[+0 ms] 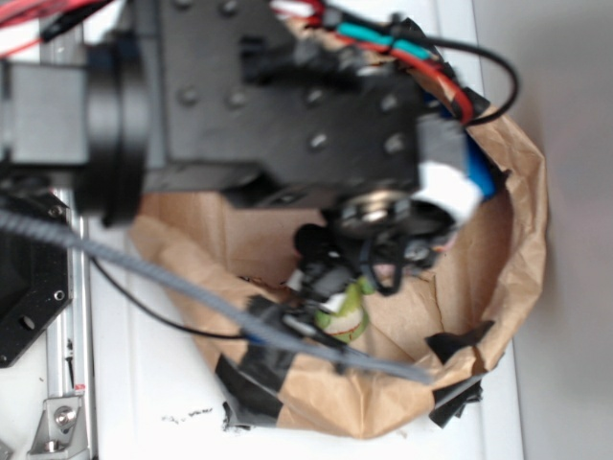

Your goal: Grab the green animal.

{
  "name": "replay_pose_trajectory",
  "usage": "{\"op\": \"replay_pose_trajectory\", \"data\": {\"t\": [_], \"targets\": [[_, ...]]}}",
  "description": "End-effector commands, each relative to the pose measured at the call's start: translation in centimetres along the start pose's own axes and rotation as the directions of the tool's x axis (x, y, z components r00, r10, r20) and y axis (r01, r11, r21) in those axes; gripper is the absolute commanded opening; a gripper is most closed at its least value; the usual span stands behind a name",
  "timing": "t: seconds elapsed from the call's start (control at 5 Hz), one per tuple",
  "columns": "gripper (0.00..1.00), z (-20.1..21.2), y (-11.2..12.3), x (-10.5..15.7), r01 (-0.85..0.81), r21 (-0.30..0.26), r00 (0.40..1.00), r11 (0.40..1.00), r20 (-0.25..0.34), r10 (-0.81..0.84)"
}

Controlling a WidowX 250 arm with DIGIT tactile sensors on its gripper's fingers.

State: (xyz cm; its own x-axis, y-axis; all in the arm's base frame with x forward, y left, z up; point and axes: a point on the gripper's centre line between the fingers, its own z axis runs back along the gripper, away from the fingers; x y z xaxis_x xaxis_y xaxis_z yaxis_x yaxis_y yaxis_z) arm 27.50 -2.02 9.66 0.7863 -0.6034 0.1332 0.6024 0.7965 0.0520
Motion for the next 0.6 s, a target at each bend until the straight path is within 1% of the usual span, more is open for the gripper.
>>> {"op": "replay_pose_trajectory", "data": {"t": [0.0,0.2,0.4], "targets": [[1.00,-0.9,-5.6,0.6,0.259,-0.053,0.965,0.964,0.054,-0.256],[1.00,-2.7,-6.7,0.7,0.336,-0.055,0.942,0.940,0.029,-0.335],[0.91,-5.3,-6.5,1.0,0.335,-0.067,0.942,0.940,0.013,-0.335]]}}
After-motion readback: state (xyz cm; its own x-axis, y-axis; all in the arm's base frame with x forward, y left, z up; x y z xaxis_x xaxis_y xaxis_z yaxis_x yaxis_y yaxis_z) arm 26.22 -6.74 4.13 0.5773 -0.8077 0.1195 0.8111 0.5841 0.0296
